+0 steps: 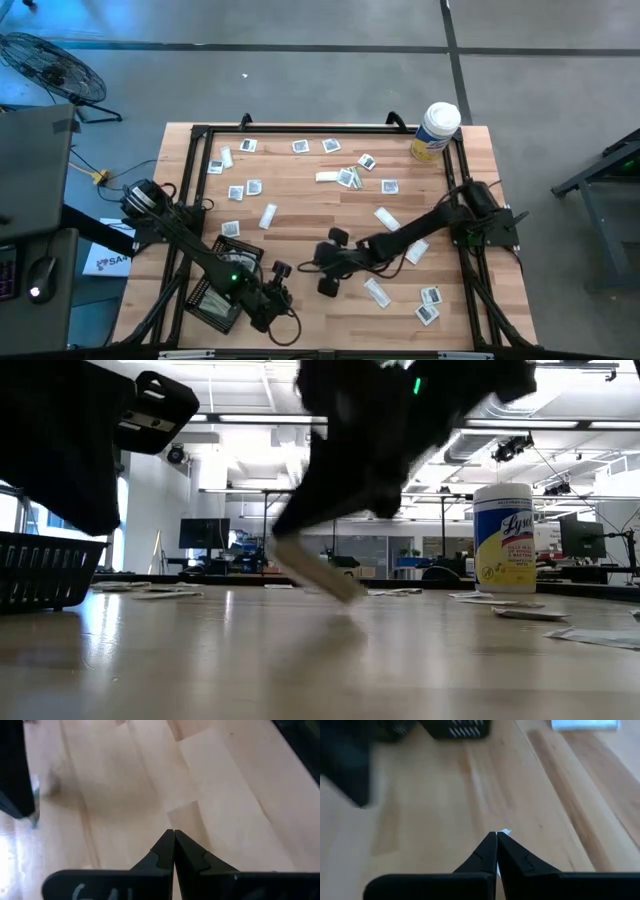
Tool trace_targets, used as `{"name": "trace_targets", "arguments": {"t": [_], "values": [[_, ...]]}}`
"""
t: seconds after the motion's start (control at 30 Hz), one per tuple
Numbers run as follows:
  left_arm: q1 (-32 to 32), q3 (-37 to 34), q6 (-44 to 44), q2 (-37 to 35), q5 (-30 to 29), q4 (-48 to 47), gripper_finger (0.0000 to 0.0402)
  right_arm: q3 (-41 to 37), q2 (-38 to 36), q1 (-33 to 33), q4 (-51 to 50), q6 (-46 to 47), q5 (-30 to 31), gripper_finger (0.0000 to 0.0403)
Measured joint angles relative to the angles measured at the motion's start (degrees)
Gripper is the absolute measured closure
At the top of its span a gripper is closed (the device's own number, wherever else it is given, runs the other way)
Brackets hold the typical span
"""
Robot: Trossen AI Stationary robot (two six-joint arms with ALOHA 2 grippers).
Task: Pick & Place First Aid Supplies
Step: Put the bandage into the bottom black bin
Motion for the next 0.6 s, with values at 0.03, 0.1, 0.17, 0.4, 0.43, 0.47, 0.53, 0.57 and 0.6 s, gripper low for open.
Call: {"name": "trace_targets", "arguments": {"t": [0.03, 0.1, 0.17, 0.4, 0.43, 0.47, 0.53, 0.57, 0.6], "values": [[0.0, -0.7, 0.5, -0.8, -1.4, 0.1, 0.0401, 0.0, -0.9, 0.6, 0.3, -0.4, -0.2, 0.0399], [0.0, -3.0, -0.4, -3.6, -5.5, -0.1, 0.0401, 0.1, -2.2, 1.8, 0.3, -1.6, -0.7, 0.0401], [0.0, -6.2, -1.9, -7.4, -10.1, 0.9, 0.0401, 0.0, -3.3, 2.8, -0.1, -3.5, -1.5, 0.0402], [1.3, -19.2, -1.7, -19.3, -14.5, 18.4, 0.0394, 0.1, -5.4, 4.8, 2.4, -8.3, -0.9, 0.0401], [1.9, -20.4, -2.8, -19.9, -14.1, 19.7, 0.0387, 0.1, -5.4, 4.8, 3.4, -8.9, -0.6, 0.0401], [2.4, -21.4, -4.0, -20.4, -14.1, 20.2, 0.0377, 0.1, -5.4, 4.8, 4.3, -9.0, -0.3, 0.0401], [3.5, -22.5, -5.1, -20.5, -14.2, 21.5, 0.0349, 0.1, -5.5, 4.8, 5.3, -9.1, 0.3, 0.0402], [3.9, -22.9, -5.3, -20.5, -14.0, 21.7, 0.0332, 0.1, -5.5, 4.8, 5.6, -9.1, 0.6, 0.0402], [4.2, -23.3, -5.4, -20.4, -13.6, 21.7, 0.0313, 0.1, -5.5, 4.8, 5.8, -9.3, 1.1, 0.0401]]}}
